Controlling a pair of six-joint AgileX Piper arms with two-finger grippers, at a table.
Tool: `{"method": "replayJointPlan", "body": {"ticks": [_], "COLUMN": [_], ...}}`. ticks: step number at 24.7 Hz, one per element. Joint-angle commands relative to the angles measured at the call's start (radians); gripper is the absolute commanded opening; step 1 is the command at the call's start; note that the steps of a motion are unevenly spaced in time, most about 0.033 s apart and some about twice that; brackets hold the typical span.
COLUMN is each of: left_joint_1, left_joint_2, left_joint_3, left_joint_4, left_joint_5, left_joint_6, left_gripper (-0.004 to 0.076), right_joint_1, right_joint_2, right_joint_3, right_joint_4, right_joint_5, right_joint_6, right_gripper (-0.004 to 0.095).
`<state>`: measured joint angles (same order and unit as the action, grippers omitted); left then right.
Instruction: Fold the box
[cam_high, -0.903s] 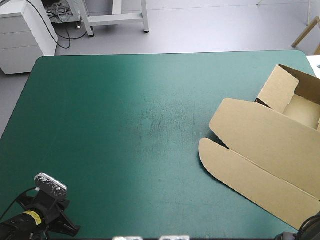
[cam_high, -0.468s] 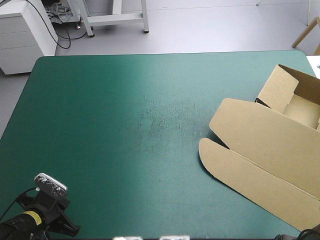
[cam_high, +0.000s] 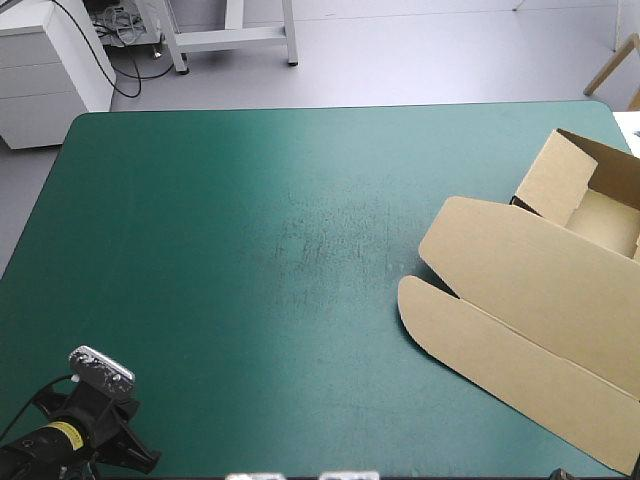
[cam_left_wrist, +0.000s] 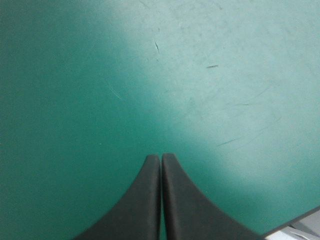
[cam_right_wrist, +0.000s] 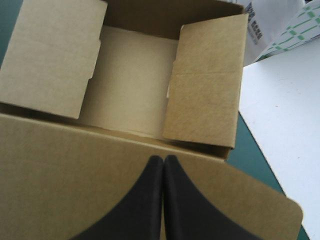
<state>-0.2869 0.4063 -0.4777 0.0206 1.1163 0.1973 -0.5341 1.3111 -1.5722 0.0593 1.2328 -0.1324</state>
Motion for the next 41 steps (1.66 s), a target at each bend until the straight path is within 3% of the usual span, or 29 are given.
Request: {"method": "replayJointPlan", "body": {"ticks": [1,7,10,15,24,41], "left_joint_1": [-0.001,-0.001,-0.001,-0.001,-0.001,-0.001], "left_joint_2": [0.008,0.008,0.008,0.008,0.008,0.008], "left_joint_3": [-0.023,-0.023,-0.023,-0.023,-0.023,-0.023], "left_joint_4": [-0.006,-0.006,-0.006,-0.006,-0.006,-0.006], "left_joint_5": [-0.04,-0.04,-0.04,-0.04,-0.04,-0.04], "left_joint_6": [-0.005,-0.005,-0.005,-0.005,-0.005,-0.005], "left_gripper": [-0.001,-0.001,-0.001,-0.001,-0.001,-0.001], "right_joint_1": [-0.004,0.002,0.084,0.278,0.453,0.465], "right_joint_2": [-0.134,-0.34,-0.464,-0.587,-0.764,-0.9], "right_joint_3": [0.1,0.361,0.521,0.669,0.76,0.981], "right_joint_4": [0.037,0.053,0.045,0.025,0.074,0.206], "right_joint_5": [-0.087,-0.197,-0.235,-0.181,-0.166,-0.219], "right_joint_6": [-0.028,-0.028,-0.035,-0.066,-0.057,-0.161], "right_gripper": [-0.0018,-0.0018,-0.0019,-0.0019,-0.0019,-0.0019]}}
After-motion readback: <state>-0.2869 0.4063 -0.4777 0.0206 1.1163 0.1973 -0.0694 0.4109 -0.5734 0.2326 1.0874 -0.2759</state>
